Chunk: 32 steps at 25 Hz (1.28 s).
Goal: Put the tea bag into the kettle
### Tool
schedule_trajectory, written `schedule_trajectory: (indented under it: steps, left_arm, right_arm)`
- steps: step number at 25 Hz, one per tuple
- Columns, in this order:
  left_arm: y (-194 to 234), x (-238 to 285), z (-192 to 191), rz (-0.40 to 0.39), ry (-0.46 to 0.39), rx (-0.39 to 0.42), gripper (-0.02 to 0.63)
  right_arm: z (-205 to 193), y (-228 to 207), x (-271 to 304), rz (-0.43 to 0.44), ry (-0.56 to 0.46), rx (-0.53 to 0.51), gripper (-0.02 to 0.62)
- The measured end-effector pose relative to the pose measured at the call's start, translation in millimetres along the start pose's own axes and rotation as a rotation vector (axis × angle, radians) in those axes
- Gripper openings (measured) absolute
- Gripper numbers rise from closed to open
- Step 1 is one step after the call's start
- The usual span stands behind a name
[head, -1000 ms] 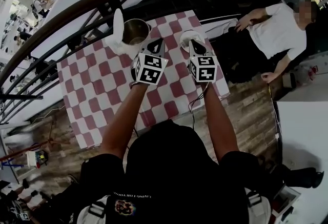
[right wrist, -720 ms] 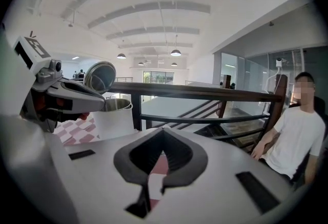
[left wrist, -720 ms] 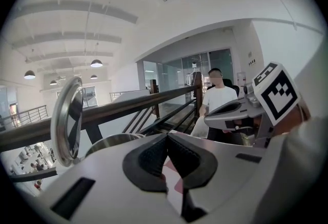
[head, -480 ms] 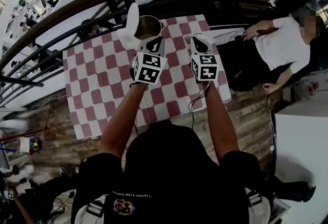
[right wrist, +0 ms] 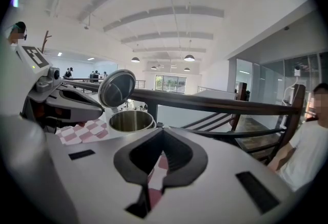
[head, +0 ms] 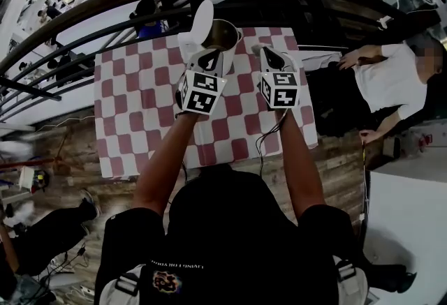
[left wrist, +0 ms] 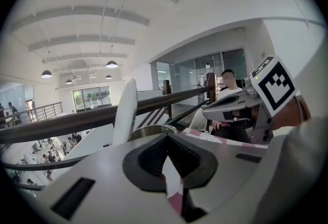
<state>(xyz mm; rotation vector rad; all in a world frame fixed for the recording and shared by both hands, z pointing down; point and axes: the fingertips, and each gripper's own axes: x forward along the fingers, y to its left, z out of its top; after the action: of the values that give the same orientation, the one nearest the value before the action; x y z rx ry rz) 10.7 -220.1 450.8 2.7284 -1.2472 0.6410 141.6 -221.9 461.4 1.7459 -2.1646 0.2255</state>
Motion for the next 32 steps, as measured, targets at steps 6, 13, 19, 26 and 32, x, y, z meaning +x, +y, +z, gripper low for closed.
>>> schedule_trajectory:
  steps: [6,13,19,26,32]
  left_arm:
    - [24.0,-14.8,-7.8,0.045,-0.002,-0.023,0.003]
    - [52.6,-31.9,-18.1,0.097,-0.005,-0.053,0.003]
    - [74.0,-44.4,-28.5,0.145,-0.002,-0.079,0.003]
    - [92.7,-53.9,-37.9,0.190,0.006,-0.105,0.003]
    - [97.8,-55.9,-42.1,0.205,0.009,-0.114,0.003]
  right_arm:
    - [17.9,26.8,12.7,0.048,-0.022,-0.025,0.014]
    - [34.5,56.5,28.1,0.097,-0.038,-0.056,0.014]
    - [40.1,79.0,42.9,0.142,-0.041,-0.075,0.014]
    - [36.4,97.7,56.8,0.183,-0.026,-0.085,0.014]
    - [32.5,104.6,62.2,0.198,-0.019,-0.099,0.014]
